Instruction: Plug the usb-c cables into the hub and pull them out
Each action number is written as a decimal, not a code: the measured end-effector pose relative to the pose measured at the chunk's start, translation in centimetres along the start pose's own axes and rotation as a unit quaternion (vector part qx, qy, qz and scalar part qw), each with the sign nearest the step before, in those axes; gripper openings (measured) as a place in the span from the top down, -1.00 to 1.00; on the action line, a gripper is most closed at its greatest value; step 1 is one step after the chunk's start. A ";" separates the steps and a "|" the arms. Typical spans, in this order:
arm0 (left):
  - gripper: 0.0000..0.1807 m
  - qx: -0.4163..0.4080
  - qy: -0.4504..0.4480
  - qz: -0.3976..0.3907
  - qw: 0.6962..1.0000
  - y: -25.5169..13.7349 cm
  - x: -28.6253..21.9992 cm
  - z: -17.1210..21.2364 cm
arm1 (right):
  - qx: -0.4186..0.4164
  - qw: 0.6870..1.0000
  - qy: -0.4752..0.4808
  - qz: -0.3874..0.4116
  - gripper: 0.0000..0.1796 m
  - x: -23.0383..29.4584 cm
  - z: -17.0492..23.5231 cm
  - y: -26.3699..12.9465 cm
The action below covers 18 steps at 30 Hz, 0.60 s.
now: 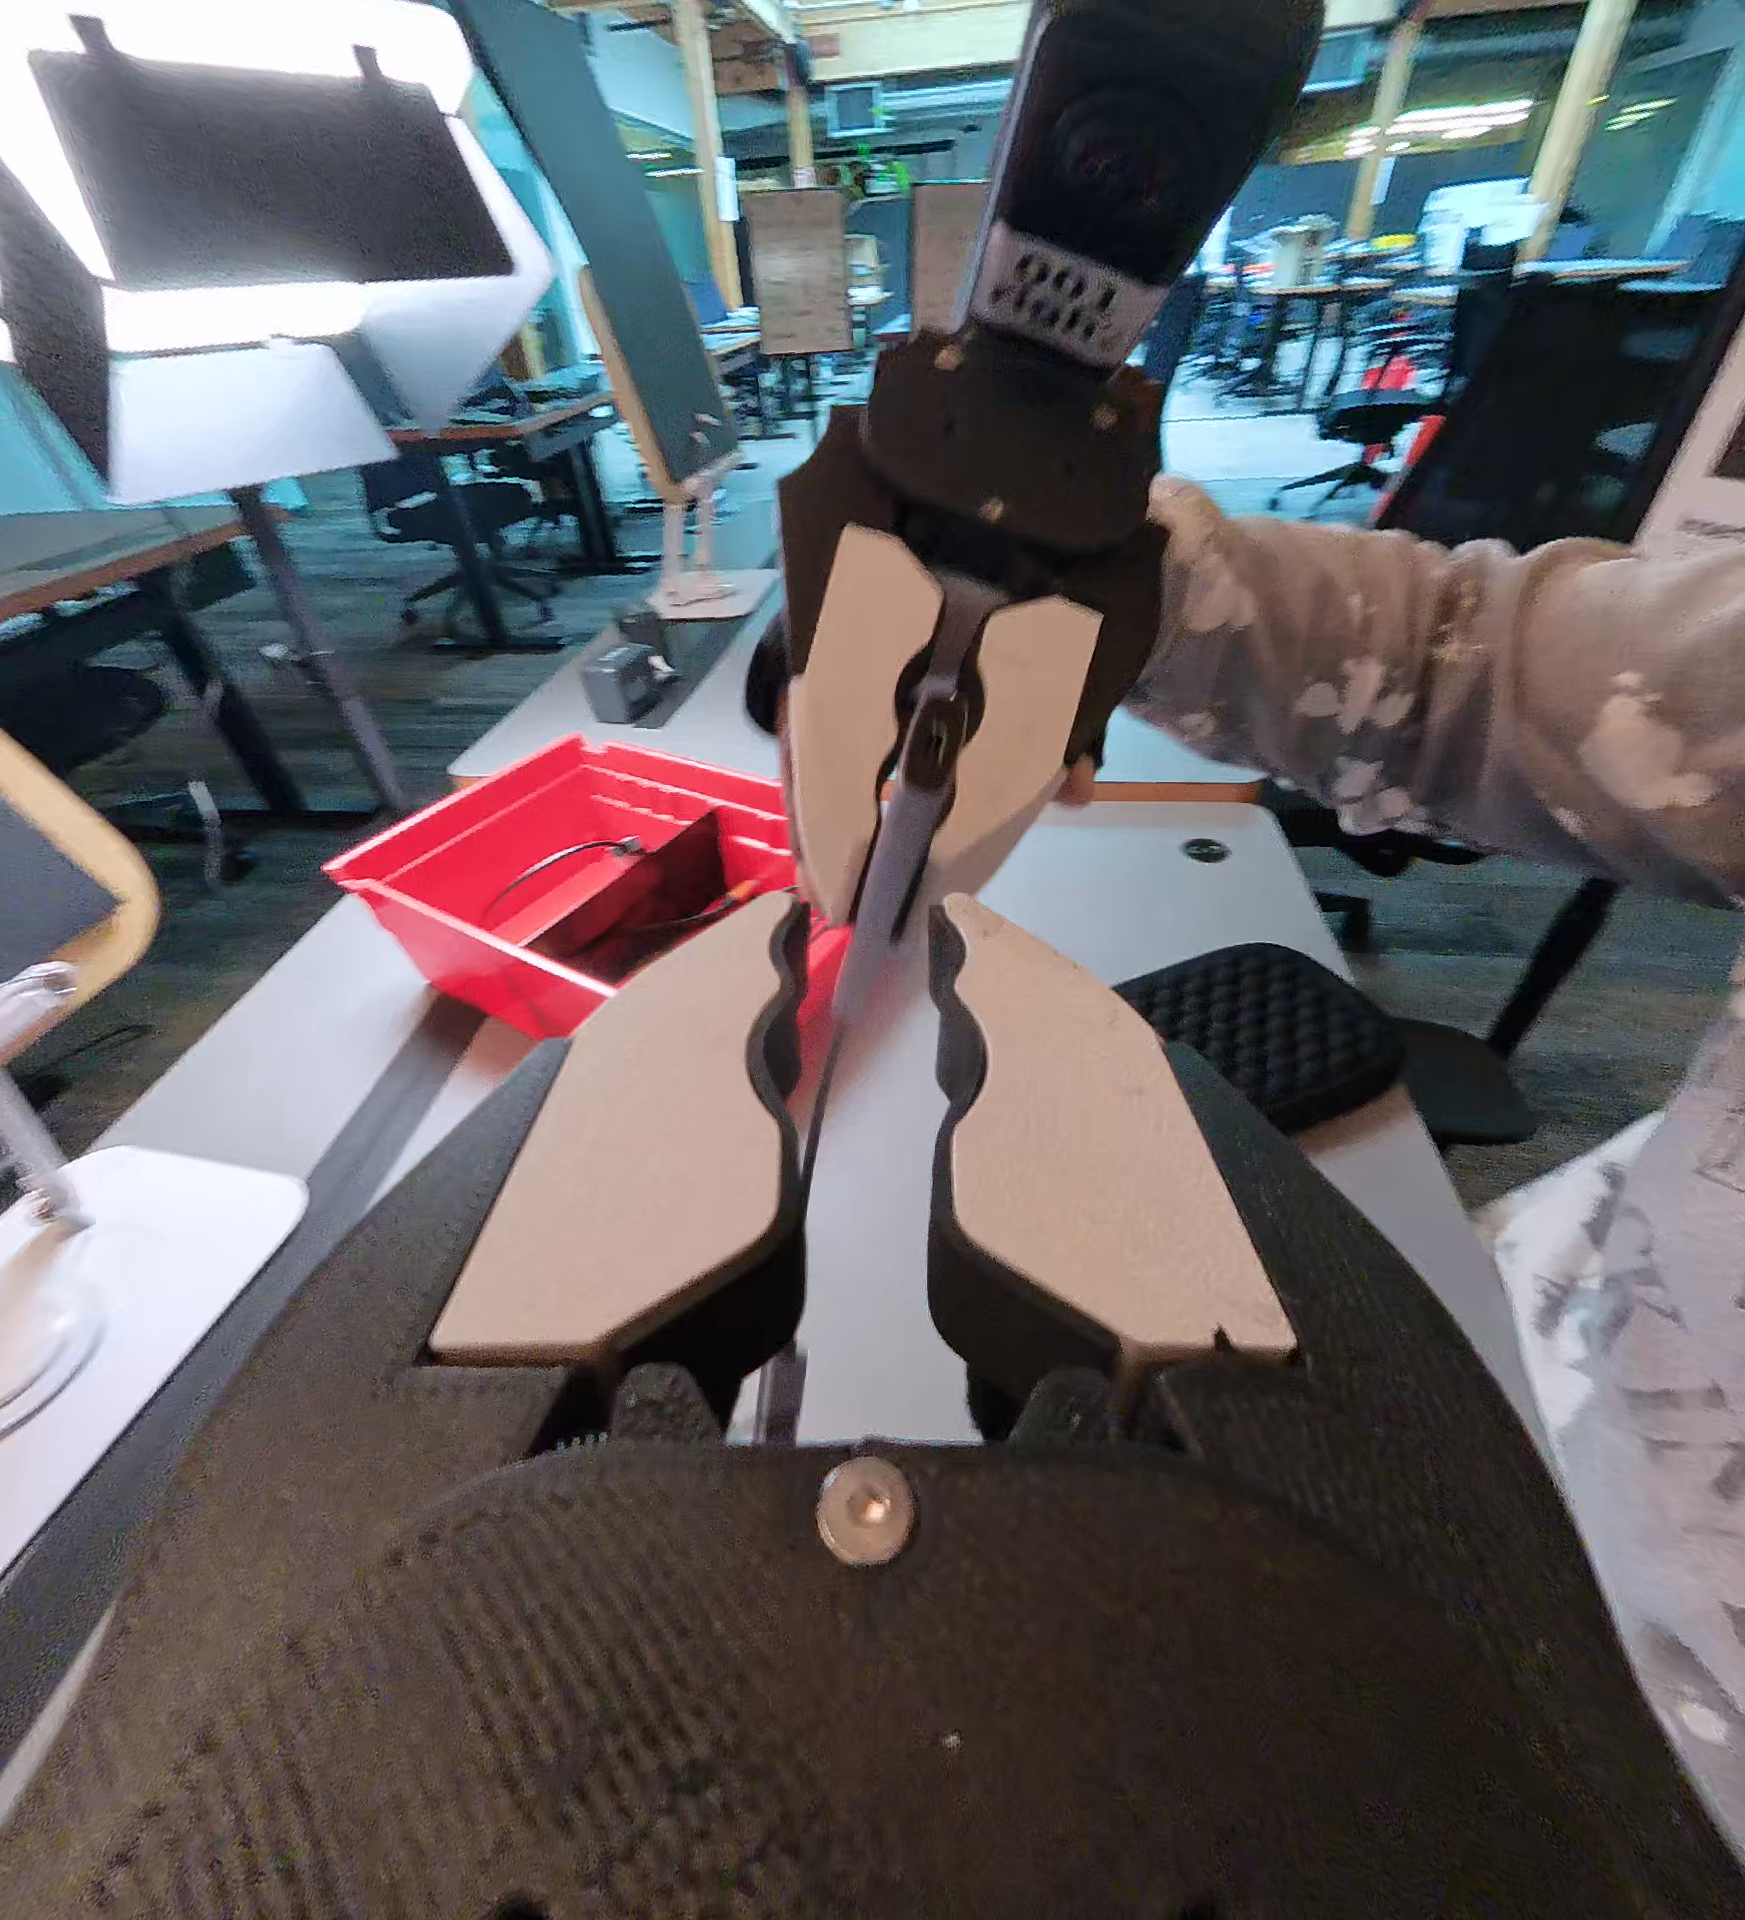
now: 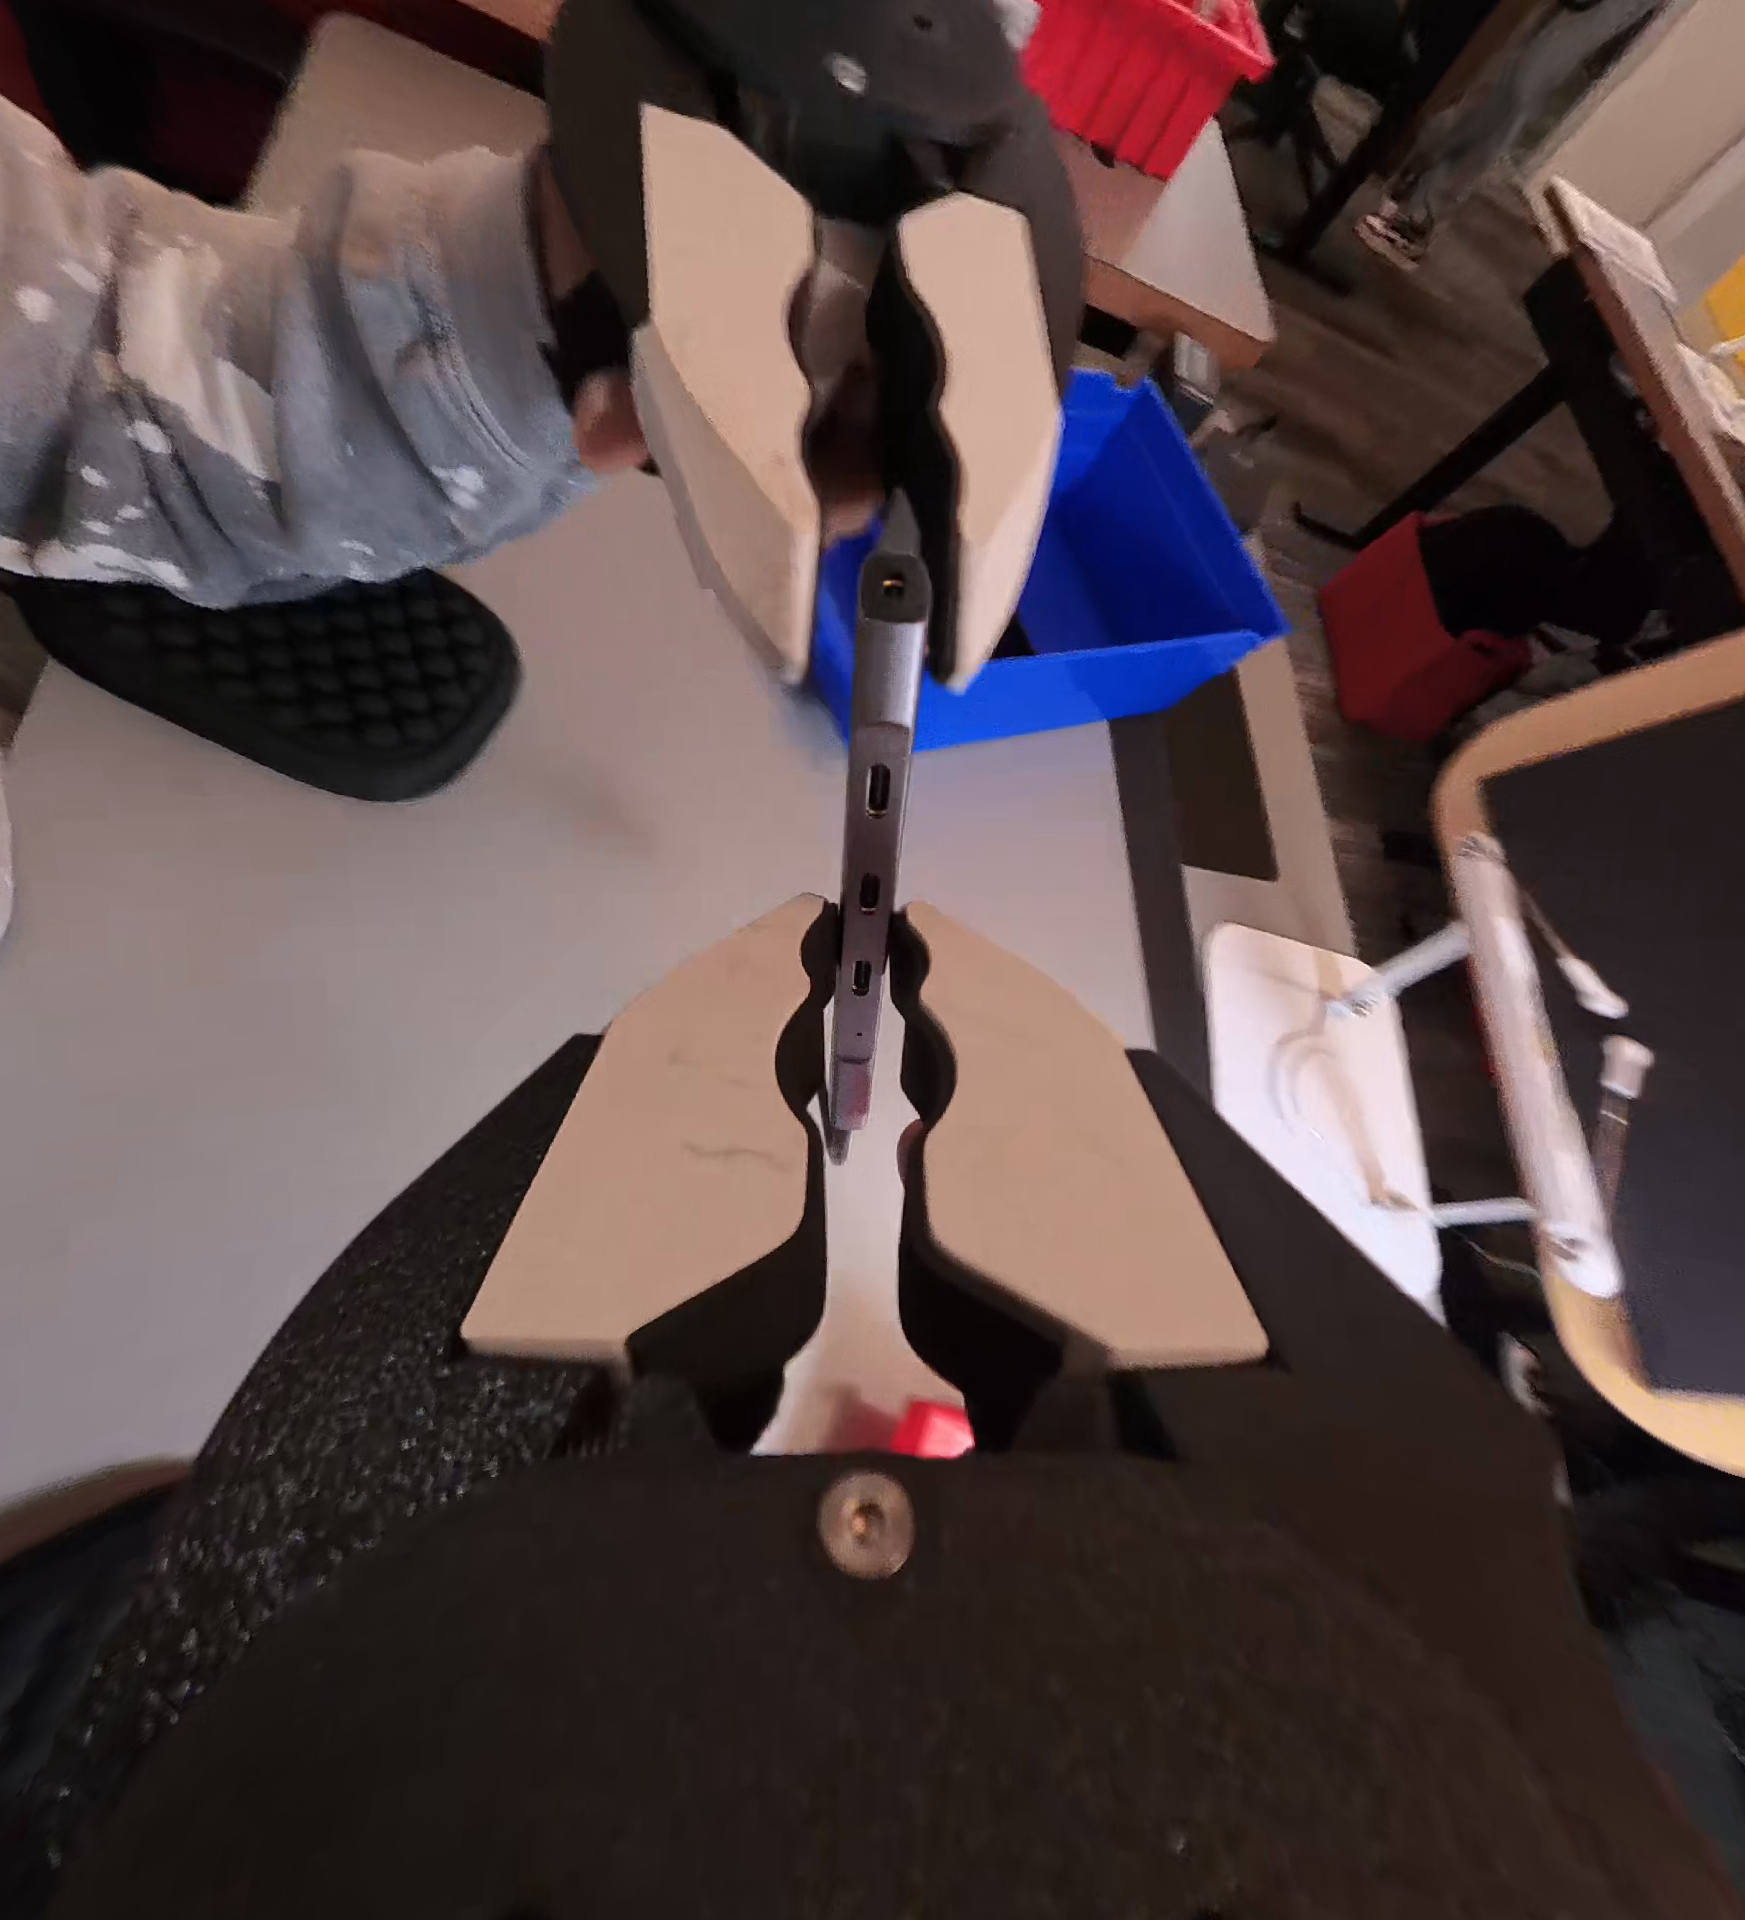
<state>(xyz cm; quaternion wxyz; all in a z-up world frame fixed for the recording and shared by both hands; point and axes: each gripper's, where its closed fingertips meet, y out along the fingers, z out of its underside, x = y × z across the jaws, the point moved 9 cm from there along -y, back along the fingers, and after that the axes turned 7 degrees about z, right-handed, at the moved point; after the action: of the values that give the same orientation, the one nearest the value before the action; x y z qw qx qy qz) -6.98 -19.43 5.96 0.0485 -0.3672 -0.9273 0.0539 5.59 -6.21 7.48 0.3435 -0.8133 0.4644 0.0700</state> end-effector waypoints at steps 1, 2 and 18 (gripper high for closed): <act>0.73 0.004 0.006 -0.019 1.000 -0.4 0.2 -0.1 | 0.014 1.000 -0.009 0.024 0.90 -0.8 -0.1 -0.9; 0.71 0.008 0.011 -0.038 0.999 -0.8 0.3 -0.1 | 0.032 0.998 -0.019 0.051 0.90 -1.6 -0.3 -1.8; 0.70 0.043 0.015 -0.104 0.994 -1.5 1.1 0.1 | 0.404 0.874 0.012 0.271 0.90 -14.3 17.3 -4.7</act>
<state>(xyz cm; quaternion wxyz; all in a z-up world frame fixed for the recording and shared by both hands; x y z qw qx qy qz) -8.78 -19.81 6.12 0.0834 -0.2670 -0.9565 0.0833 4.98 16.26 2.90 0.6045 -0.4468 0.6581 -0.0432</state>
